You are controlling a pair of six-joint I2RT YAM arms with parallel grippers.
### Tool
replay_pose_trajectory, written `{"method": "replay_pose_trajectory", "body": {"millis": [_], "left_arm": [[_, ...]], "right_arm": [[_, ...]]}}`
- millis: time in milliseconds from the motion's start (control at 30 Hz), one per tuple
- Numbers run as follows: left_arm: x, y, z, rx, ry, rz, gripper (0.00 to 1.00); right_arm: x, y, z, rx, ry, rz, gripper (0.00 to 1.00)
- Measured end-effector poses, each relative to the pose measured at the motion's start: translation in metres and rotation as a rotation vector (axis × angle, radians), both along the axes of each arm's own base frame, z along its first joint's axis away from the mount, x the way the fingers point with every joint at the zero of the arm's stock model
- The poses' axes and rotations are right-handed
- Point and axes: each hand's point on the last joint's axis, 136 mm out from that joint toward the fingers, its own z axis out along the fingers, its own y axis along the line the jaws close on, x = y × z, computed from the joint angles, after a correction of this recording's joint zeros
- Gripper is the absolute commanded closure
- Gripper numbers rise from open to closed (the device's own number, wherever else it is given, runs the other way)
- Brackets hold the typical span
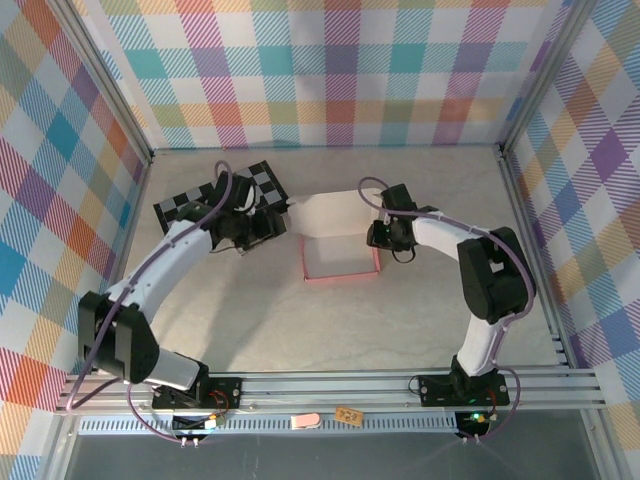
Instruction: Fold the paper box
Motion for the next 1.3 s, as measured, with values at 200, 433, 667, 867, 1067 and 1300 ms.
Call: {"method": "replay_pose_trajectory", "body": {"millis": [200, 433, 667, 867, 1067, 1300], "left_arm": [[0.043, 0.001, -0.010, 0.010, -0.019, -0.076, 0.44], [0.046, -0.008, -0.015, 0.003, -0.087, -0.225, 0.45], [0.020, 0.001, -0.019, 0.024, -0.123, -0.315, 0.44], [0.019, 0.001, -0.042, 0.058, -0.117, -0.377, 0.44], [0.037, -0.005, -0.059, 0.054, -0.119, -0.393, 0.46], [0.052, -0.018, -0.057, 0.031, -0.155, -0.425, 0.50]], "right_arm": [[-0.006, -0.001, 0.039, 0.009, -0.074, 0.087, 0.41], [-0.003, 0.001, 0.072, 0.027, -0.105, 0.261, 0.38], [0.028, -0.002, 0.086, 0.017, -0.140, 0.437, 0.37], [0.044, 0.006, 0.072, -0.001, -0.142, 0.575, 0.38], [0.042, 0.012, 0.059, 0.013, -0.124, 0.657, 0.41], [0.046, 0.021, 0.064, 0.044, -0.148, 0.701, 0.53]]}}
